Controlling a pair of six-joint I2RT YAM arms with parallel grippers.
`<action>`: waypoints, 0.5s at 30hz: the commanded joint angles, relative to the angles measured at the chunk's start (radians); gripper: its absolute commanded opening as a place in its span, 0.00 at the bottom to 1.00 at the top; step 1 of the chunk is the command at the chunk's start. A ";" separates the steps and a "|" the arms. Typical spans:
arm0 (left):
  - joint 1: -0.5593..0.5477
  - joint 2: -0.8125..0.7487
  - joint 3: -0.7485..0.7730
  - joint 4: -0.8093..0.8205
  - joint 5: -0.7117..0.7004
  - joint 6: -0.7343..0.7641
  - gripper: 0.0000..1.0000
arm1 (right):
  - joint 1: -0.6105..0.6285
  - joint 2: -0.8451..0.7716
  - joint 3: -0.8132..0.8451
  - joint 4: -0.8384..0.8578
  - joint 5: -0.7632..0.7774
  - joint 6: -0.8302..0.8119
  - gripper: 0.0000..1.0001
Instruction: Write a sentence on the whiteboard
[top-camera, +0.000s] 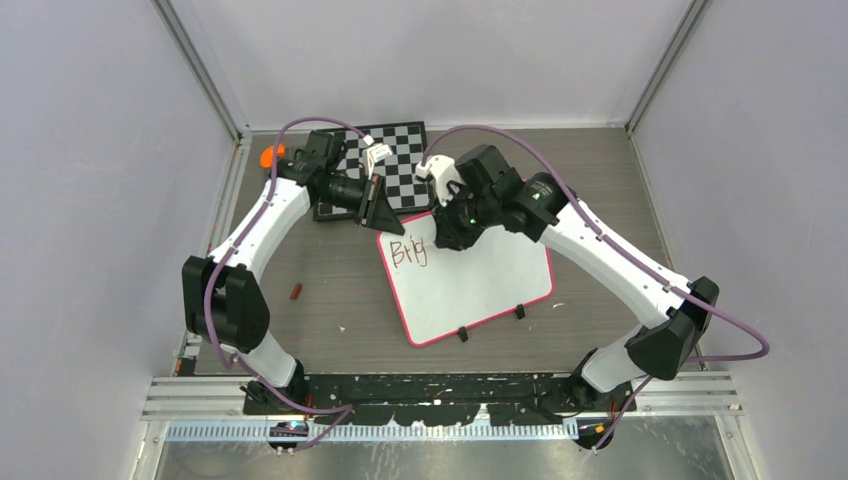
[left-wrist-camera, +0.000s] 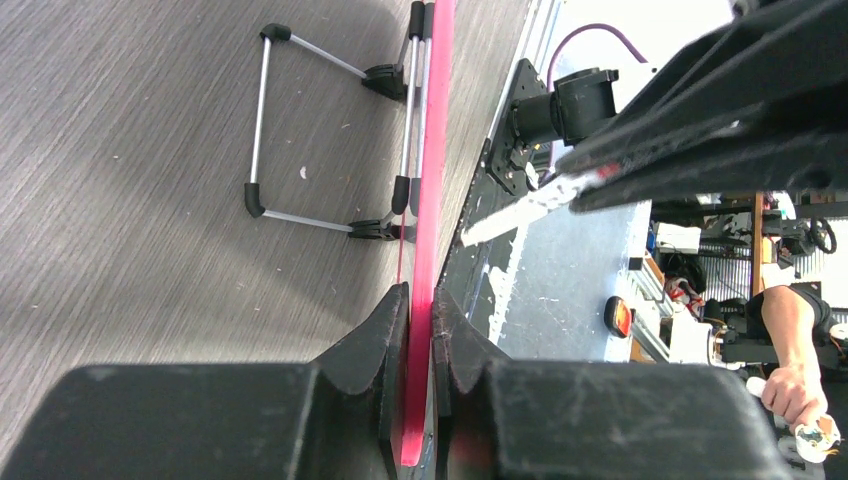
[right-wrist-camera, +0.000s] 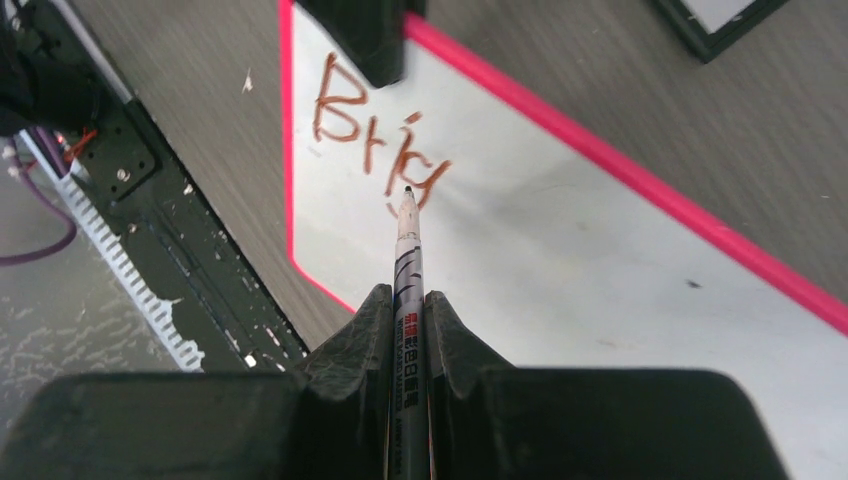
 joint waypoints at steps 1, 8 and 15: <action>0.001 -0.030 0.004 -0.002 -0.011 -0.023 0.00 | -0.046 -0.036 0.073 0.032 0.028 -0.012 0.00; 0.001 -0.030 0.005 -0.001 -0.011 -0.025 0.00 | -0.046 -0.008 0.087 0.047 0.043 -0.007 0.00; 0.001 -0.029 0.006 0.002 -0.011 -0.024 0.00 | -0.047 0.007 0.104 0.056 0.030 -0.009 0.00</action>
